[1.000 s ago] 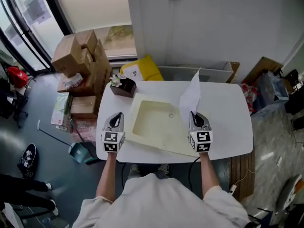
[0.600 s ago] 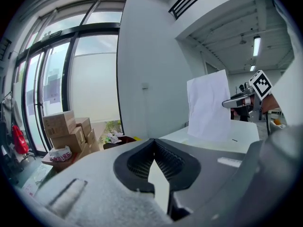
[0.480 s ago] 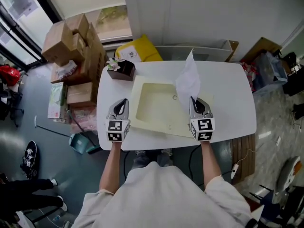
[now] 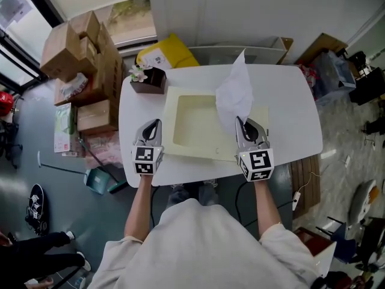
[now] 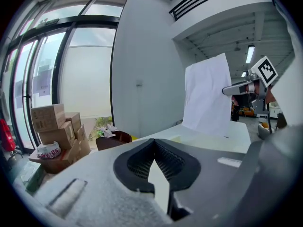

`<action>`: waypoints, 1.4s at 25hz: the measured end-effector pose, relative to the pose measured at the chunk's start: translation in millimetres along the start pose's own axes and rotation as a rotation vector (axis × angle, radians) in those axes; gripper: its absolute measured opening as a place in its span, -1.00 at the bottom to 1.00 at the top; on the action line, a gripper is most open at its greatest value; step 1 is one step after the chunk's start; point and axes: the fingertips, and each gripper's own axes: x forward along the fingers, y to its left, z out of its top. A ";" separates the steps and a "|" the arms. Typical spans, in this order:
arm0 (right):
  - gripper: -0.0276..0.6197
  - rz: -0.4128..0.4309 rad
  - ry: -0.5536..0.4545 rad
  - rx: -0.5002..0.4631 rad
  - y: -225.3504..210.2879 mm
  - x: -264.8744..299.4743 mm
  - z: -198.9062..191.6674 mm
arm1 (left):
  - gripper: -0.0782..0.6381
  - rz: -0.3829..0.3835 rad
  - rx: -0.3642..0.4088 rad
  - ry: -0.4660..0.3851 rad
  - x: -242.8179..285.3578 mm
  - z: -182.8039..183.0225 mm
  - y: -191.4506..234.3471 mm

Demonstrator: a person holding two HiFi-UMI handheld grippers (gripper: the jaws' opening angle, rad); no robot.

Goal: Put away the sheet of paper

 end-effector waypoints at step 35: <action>-0.91 -0.053 0.607 0.494 -71.8 8.5 -277.9 | -0.77 -0.007 0.016 0.057 23.2 -15.2 -18.1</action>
